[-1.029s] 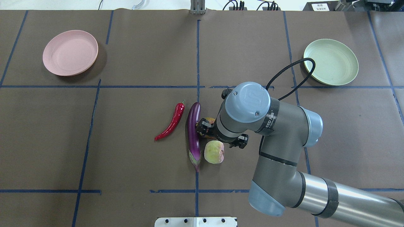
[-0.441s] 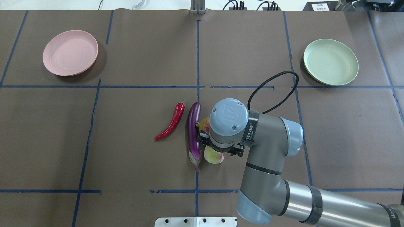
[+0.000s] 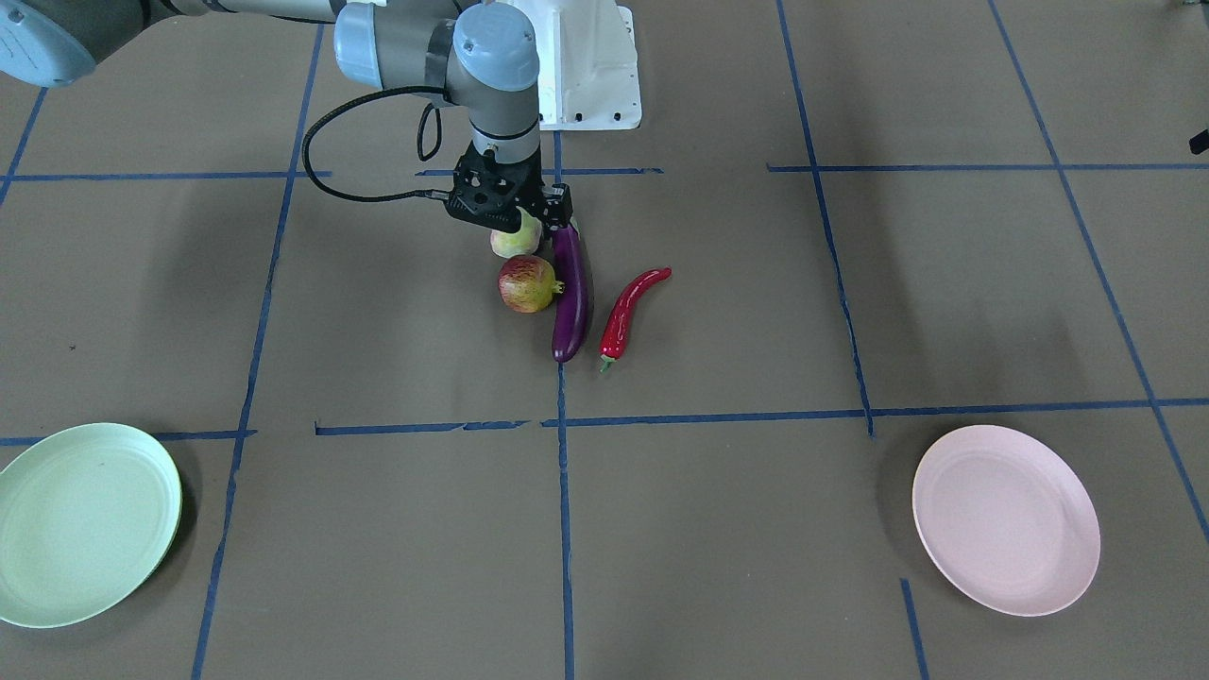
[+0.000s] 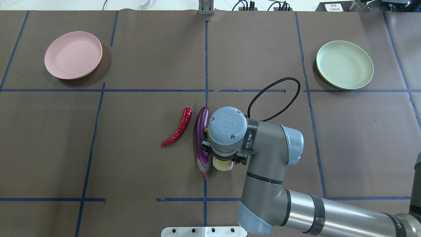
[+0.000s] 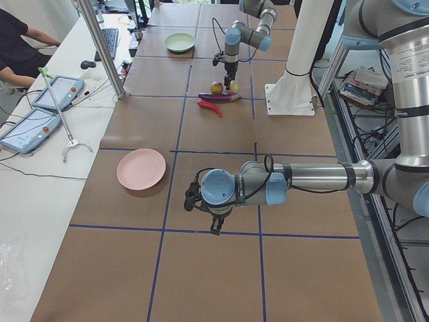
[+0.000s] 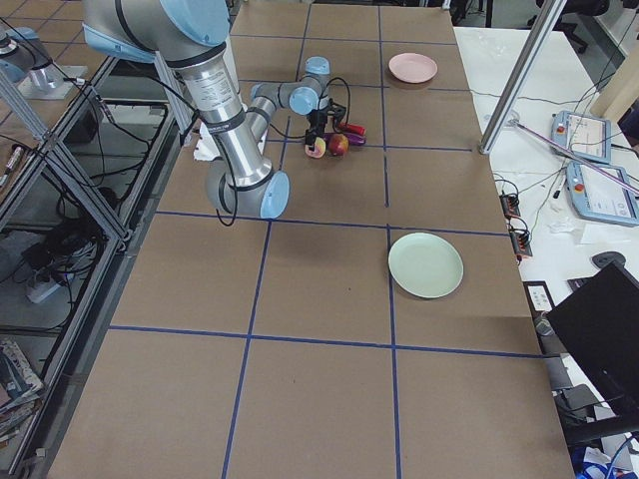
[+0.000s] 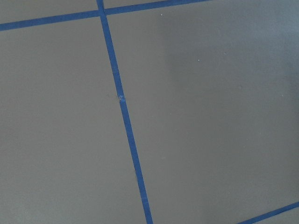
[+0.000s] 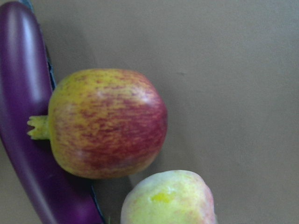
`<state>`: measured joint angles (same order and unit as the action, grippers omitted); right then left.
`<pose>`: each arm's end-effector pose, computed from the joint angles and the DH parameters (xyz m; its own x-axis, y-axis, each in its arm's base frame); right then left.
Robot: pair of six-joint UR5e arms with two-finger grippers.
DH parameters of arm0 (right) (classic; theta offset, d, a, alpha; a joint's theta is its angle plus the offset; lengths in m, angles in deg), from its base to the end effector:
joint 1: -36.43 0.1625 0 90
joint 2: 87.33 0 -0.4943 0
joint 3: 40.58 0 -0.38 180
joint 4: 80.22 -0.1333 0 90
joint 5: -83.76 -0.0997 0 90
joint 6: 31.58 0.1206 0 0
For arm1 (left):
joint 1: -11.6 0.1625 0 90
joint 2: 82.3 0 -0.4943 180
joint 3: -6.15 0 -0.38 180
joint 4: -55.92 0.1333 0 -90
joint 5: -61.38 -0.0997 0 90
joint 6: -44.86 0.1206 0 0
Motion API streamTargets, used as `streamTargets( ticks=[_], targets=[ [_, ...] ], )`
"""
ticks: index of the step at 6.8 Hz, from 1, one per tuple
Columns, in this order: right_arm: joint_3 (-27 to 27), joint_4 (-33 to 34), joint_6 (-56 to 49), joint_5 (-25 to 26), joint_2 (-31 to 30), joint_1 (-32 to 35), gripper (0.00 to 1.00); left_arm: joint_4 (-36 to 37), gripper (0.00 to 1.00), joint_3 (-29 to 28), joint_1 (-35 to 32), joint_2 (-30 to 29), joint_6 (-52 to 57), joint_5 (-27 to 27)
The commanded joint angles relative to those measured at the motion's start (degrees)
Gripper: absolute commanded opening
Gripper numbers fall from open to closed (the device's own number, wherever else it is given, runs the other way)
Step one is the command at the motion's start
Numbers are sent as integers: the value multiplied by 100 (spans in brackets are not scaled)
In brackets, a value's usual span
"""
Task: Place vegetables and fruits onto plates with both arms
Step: 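Reach the right gripper down and grasp the pale peach, then carry the peach to the green plate and release it while the left arm moves out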
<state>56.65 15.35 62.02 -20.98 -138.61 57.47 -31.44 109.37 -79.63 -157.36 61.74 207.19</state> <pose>-0.6397 -0.3560 0.2993 0.6974 0.3333 0.6344 -0.2376 0.9427 -0.2341 -0.0410 -0.3459 0.7266 0.5425 0.2178 -0.8113 -0.1423 0.9757 0.1667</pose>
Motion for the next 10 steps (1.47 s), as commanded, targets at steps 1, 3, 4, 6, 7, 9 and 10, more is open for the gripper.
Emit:
streamTargets(
  ticks=[1,3,4,6,7,9,10],
  targets=[
    [-63,-3,-26,-12,12,32,9,0,100,-3,0,0,0,0],
    [652,58,-444,-204,-746,548,0,0,100,-3,0,-9,-9,0],
    [1380,58,-1370,-232,-1622,742,0,0,100,-3,0,-9,-18,0],
    [1528,67,-2385,-232,-2263,1286,0,0,100,-12,9,-79,-44,-9],
    [1354,76,-2999,-362,-2290,1837,0,-35,100,31,18,-96,-436,0],
    [321,-38,-4973,-566,-2177,3119,0,-1241,100,-3,829,-447,-1822,-61],
    [-268,-334,-5400,-575,-1941,3535,0,-1561,100,14,1183,-622,-2681,-53]
  ],
)
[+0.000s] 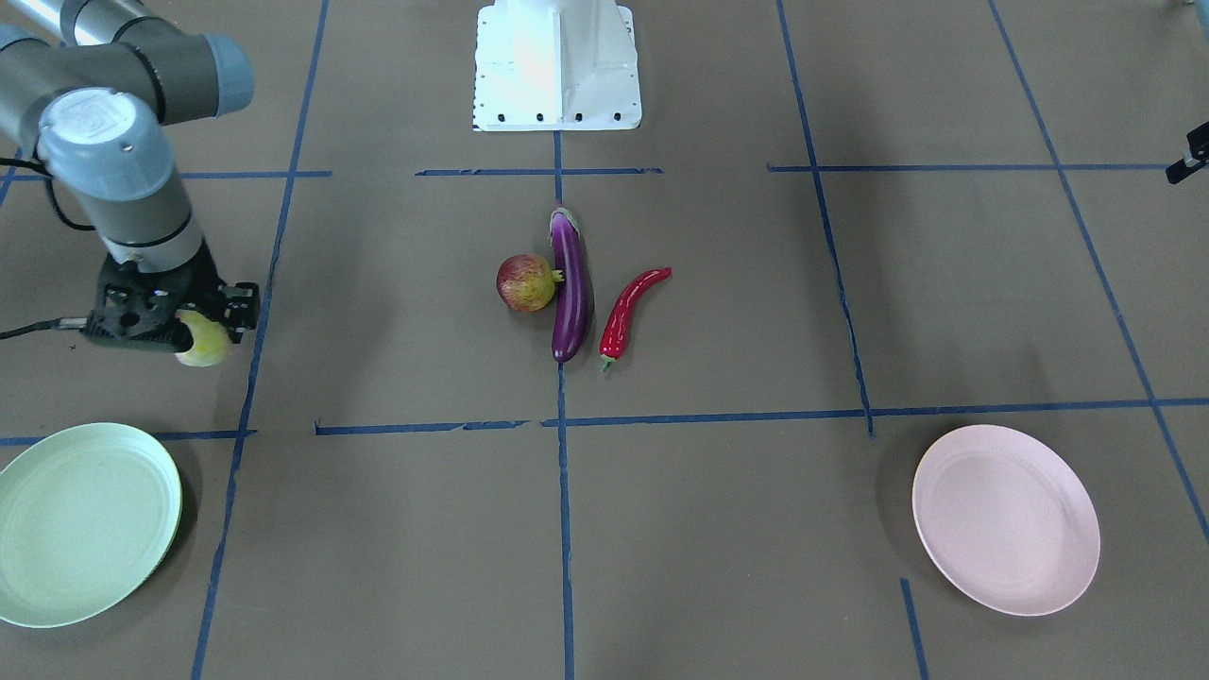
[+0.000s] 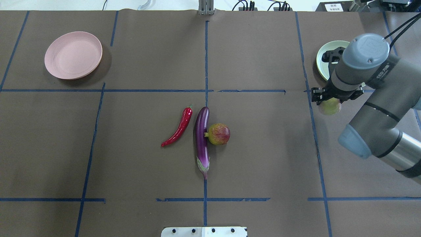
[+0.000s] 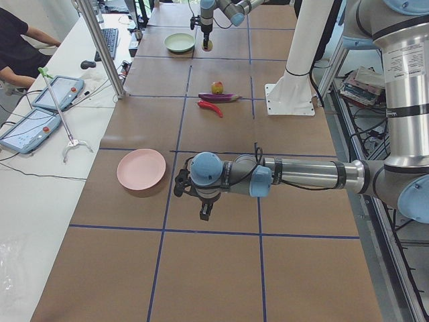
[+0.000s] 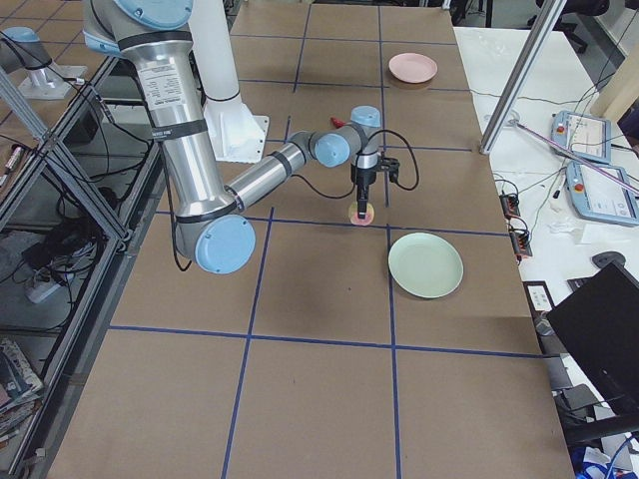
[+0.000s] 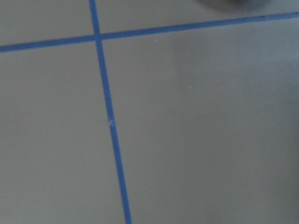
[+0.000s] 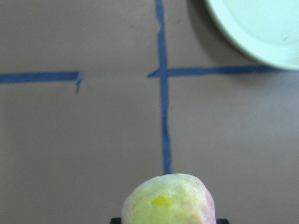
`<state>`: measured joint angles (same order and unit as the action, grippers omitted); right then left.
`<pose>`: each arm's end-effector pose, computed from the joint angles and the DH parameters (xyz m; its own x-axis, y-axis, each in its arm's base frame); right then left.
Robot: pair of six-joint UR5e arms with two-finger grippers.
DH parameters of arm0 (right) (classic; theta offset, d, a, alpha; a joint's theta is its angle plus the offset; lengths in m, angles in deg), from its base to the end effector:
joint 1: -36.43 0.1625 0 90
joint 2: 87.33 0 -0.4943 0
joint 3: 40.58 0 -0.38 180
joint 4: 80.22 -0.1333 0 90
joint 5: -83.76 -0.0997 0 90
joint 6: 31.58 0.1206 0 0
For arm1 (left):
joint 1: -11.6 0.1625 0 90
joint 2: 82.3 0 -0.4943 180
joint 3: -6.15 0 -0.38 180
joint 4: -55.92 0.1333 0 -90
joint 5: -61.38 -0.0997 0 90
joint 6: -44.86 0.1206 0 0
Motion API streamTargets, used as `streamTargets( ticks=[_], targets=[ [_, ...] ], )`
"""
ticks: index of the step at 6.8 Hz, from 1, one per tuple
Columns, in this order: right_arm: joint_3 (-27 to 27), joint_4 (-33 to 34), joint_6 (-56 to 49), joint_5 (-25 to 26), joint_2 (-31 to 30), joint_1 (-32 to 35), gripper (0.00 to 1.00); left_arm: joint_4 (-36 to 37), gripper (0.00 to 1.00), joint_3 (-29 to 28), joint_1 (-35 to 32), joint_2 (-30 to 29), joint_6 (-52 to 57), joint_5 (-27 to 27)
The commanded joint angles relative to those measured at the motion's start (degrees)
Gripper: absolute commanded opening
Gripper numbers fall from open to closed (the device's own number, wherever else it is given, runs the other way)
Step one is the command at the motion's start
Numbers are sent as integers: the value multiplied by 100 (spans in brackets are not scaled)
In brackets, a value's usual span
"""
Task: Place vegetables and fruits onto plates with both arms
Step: 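Carry the peach to the green plate and release it while the left arm moves out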
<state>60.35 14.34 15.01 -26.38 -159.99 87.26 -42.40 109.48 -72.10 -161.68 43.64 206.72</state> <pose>-0.3197 -0.5377 0.5179 0.8602 0.0344 0.5088 -0.0678 0.9966 0.0473 0.0099 -0.4008 0.6786 0.5502 0.1980 -0.8112 -0.0960 0.9800 0.1741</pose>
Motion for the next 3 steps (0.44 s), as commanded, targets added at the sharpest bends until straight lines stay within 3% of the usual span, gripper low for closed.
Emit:
streamTargets(
  ticks=[1,2,3],
  targets=[
    [-1375,-871,-765,-43,356,708,0,-807,100,55,834,-514,-1915,-32],
    [-1974,-1521,-757,-35,497,944,0,-1011,100,47,1099,-900,-2822,-58],
    [-2381,-1676,-783,-17,629,1086,1,-1021,100,82,1624,-1443,-3501,-328]
  ],
)
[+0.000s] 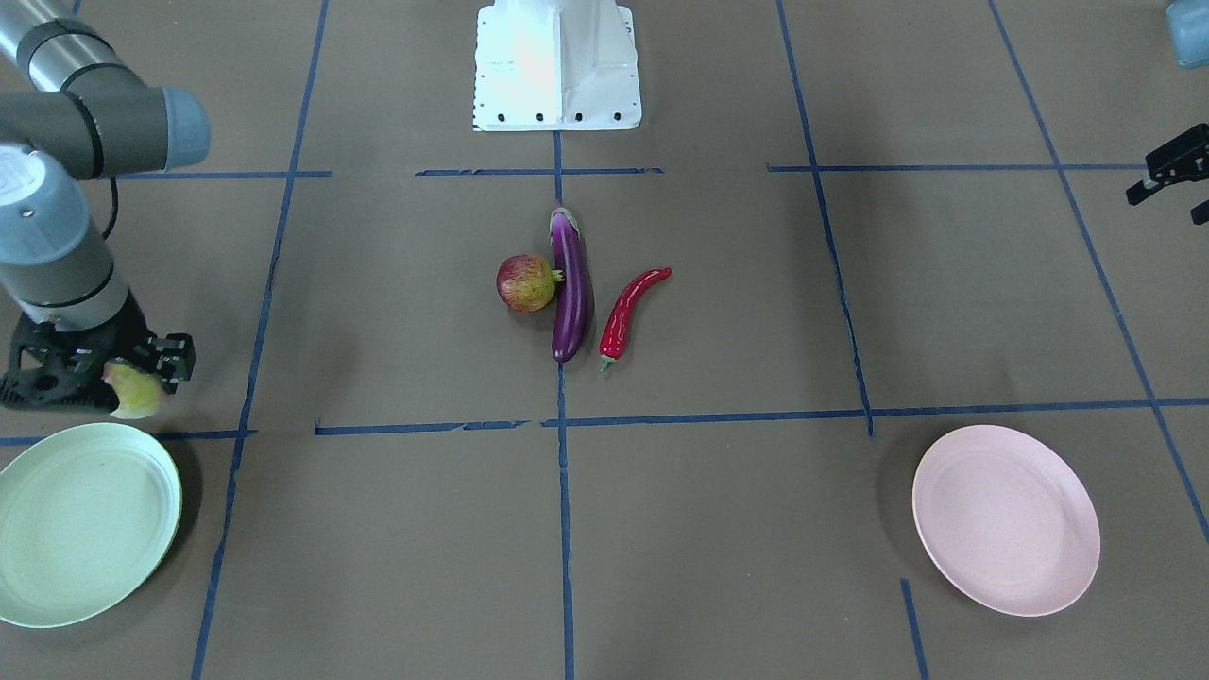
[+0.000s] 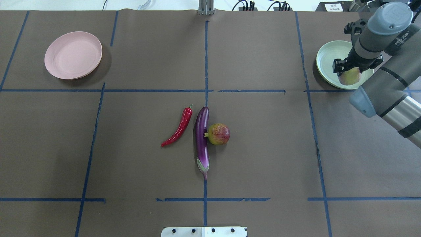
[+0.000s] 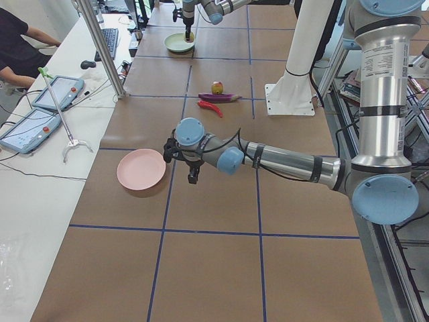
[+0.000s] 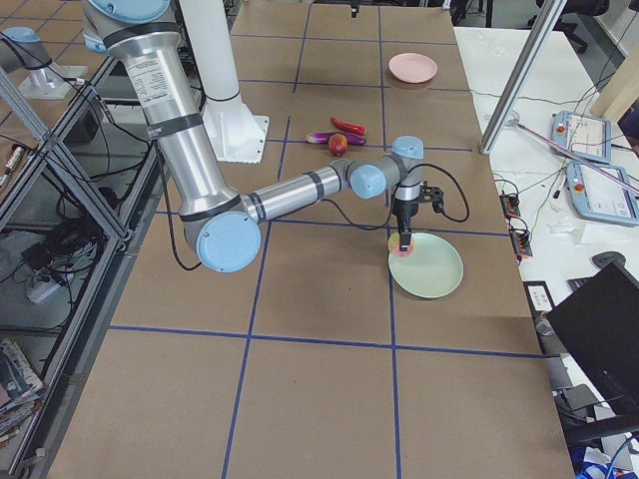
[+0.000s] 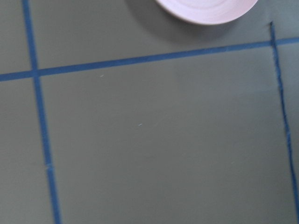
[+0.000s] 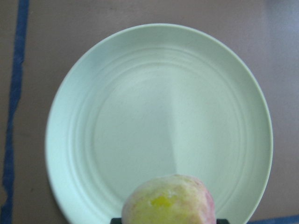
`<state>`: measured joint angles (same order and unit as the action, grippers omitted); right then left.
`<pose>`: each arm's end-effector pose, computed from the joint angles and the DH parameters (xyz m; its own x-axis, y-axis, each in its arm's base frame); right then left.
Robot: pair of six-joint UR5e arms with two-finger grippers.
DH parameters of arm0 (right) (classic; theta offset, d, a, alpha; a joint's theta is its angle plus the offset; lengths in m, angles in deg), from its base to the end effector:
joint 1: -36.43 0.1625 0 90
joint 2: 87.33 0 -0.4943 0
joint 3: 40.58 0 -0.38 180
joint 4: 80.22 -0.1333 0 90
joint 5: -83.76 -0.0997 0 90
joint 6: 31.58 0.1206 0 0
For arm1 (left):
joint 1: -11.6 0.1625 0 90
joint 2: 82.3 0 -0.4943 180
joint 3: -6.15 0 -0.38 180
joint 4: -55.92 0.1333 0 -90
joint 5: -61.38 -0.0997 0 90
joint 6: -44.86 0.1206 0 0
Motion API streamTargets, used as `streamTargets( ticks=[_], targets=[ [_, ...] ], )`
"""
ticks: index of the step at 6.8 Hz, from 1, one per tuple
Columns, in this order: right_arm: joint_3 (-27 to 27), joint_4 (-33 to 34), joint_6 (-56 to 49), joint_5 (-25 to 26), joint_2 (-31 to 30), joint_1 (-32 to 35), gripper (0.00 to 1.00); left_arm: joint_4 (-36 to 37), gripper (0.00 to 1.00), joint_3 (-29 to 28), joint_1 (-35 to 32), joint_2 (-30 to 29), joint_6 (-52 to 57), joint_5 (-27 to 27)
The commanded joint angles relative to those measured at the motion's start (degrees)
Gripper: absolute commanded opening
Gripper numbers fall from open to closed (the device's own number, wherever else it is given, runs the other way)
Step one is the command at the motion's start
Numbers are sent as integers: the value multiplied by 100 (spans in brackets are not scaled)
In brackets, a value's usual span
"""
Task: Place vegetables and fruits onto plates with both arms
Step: 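Carry the peach to the green plate and release it while the left arm moves out, then lower the left gripper onto the purple eggplant and grasp it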
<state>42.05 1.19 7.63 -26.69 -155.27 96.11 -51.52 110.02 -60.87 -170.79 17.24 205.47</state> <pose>-0.2694 -0.6412 0.5886 0.8658 0.0424 0.4985 -0.1079 0.9888 0.1033 0.1106 -0.4683 0.5871 0.5093 0.1130 -0.8531 -0.0285 0.9930 0.1145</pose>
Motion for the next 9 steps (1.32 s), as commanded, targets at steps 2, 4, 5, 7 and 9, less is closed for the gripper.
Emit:
streamTargets(
  ticks=[2,4,5,7,9],
  targets=[
    [-1028,-1027,-36,49,185,264,41,-75,100,81,2106,-1561,-1875,-1535],
    [-1021,-1354,8,14,176,281,100,544,100,-33,3147,-2624,-2972,-1980],
    [-925,-1356,8,-55,202,299,100,1098,100,1,3517,-3169,-3604,-2338],
    [-714,-1356,34,-660,220,334,100,1209,100,-216,4641,-3648,-4547,-3497],
    [-468,-1347,70,-961,159,343,100,1165,100,-918,4847,-4183,-4691,-3827]
  ],
)
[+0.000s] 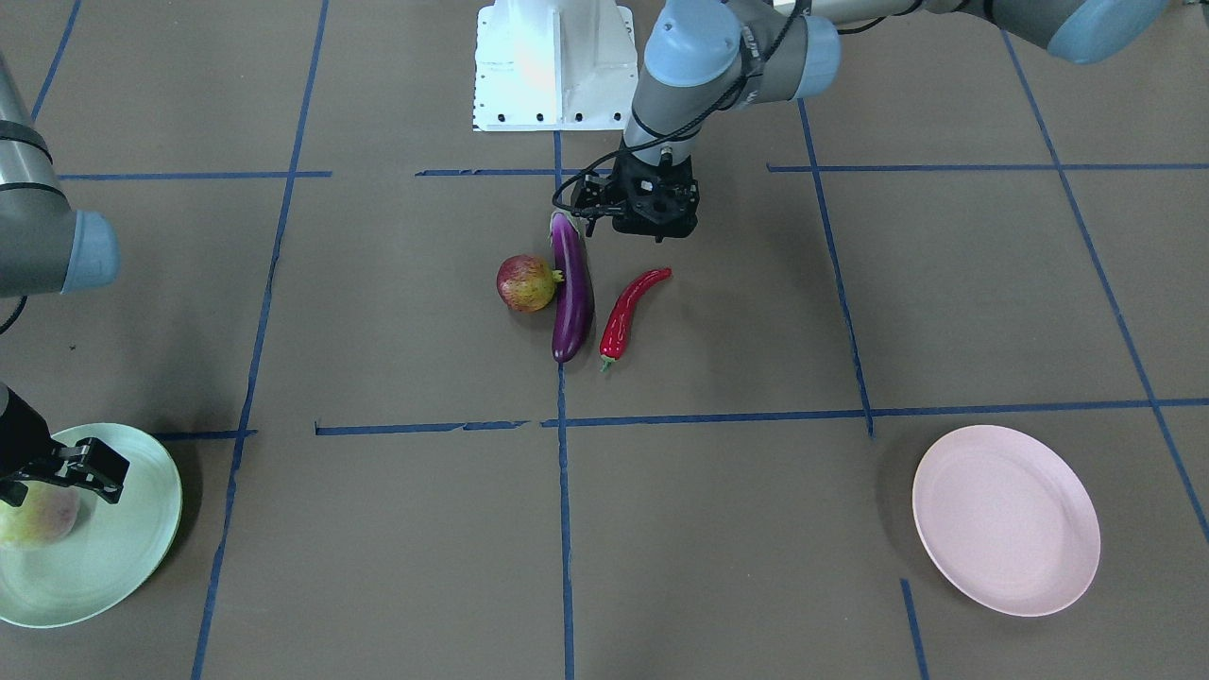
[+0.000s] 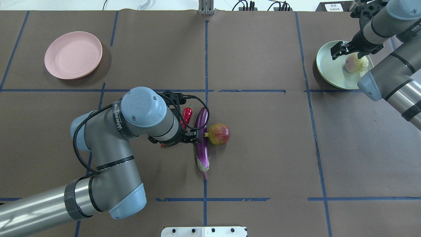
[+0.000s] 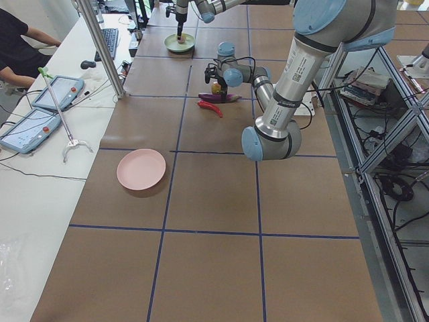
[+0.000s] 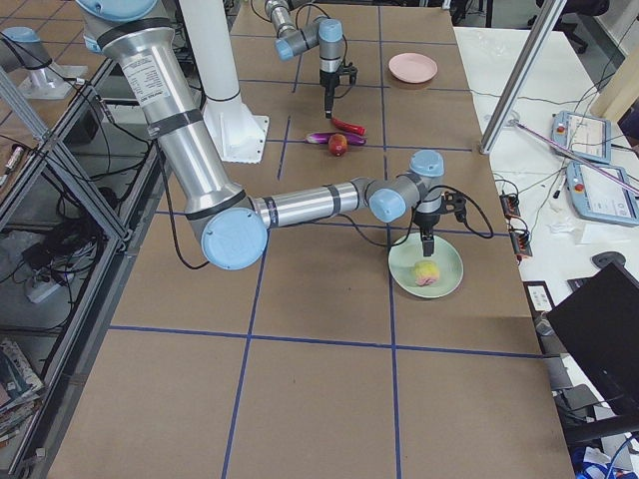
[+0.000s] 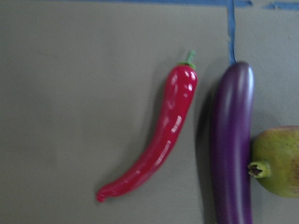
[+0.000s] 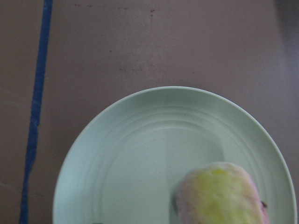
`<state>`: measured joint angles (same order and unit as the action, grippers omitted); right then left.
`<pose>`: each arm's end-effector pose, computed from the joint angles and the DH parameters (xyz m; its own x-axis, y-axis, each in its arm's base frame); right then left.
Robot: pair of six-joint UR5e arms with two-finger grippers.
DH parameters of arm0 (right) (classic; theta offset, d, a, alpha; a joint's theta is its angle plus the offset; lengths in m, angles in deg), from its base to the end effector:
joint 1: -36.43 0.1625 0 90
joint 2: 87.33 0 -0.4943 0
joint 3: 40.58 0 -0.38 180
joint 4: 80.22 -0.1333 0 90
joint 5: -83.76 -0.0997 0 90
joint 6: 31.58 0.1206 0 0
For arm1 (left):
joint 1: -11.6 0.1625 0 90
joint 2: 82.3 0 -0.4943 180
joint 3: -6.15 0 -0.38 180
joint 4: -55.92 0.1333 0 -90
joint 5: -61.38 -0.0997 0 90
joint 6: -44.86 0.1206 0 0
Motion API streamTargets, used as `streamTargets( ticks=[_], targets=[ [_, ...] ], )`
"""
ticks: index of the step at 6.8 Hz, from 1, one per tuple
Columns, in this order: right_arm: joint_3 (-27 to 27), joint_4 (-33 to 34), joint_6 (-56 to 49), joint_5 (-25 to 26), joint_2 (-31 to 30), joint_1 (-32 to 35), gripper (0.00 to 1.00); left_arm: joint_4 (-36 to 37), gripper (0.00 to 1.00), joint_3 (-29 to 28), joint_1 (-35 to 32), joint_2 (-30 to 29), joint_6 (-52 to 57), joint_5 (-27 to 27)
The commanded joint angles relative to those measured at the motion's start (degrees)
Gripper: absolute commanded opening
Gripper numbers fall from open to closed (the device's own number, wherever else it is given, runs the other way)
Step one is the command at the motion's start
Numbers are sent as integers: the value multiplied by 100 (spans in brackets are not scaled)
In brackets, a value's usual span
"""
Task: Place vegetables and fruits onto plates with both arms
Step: 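Lower the left gripper onto the purple eggplant and grasp it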
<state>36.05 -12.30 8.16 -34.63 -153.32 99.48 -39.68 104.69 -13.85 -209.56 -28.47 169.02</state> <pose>-0.2567 -0.6725 0.5792 0.7572 -0.0033 0.6532 -0.1337 0.9780 0.1599 0.6051 -0.3951 0.2773 0.5958 0.0192 -0.8029 0.0258 0.9987 0.0431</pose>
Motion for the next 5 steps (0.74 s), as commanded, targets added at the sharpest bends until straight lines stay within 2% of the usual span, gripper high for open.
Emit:
streamTargets(
  ticks=[1,4,5],
  targets=[
    [141,2,16,-168,-38,6,100,-28,100,-631,163,-482,-172,-191],
    [176,2,16,-176,-37,6,100,-55,100,-783,391,-502,-181,-191],
    [177,2,16,-177,-38,6,100,-55,97,-818,444,-519,-181,-191]
  ],
)
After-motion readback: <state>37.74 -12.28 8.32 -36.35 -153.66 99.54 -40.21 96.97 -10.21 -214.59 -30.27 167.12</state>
